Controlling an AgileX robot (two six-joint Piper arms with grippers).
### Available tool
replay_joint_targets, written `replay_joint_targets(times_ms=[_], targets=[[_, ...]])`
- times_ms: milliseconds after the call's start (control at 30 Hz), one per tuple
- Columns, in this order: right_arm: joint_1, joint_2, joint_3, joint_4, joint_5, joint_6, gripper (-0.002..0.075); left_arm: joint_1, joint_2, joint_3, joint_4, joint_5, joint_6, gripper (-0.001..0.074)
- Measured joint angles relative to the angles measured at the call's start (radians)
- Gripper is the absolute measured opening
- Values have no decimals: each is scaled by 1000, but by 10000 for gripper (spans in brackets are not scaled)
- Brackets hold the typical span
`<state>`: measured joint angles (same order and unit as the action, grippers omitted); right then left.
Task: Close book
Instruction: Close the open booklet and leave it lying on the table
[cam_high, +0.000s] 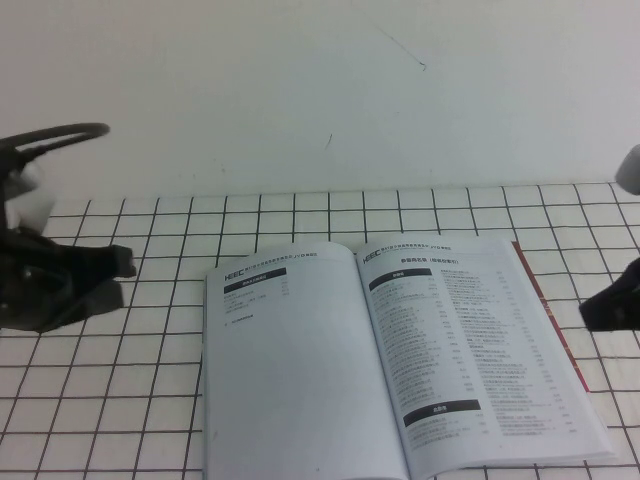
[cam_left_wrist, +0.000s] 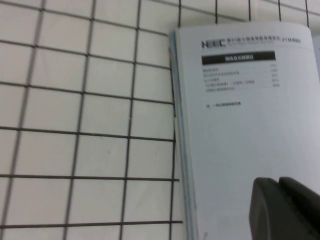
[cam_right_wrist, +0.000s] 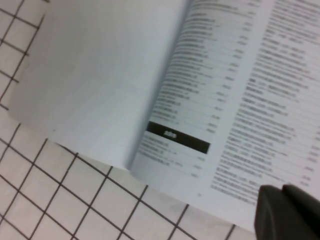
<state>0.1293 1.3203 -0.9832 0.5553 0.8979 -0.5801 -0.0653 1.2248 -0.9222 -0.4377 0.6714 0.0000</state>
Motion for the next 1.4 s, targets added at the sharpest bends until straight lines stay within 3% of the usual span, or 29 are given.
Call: replay_joint_targets(times_ms=[233,400,733,1100,1400], targets=[[2,149,3,84,-29,-131,-3,0,260,0,-288,-14,224,-2],[37,246,3,83,-70,-158,-3,0,397,0,-322,-54,334,-2],[141,386,3,55,-121,-160,-3,0,572,0,-357,-101,369,-2],[156,441,3,55,-124,-160,-3,0,616,-2,-668,-85,689,-2],[156,441,3,55,-124,-160,-3,-40,619,-8,-790,-99,765,-2]])
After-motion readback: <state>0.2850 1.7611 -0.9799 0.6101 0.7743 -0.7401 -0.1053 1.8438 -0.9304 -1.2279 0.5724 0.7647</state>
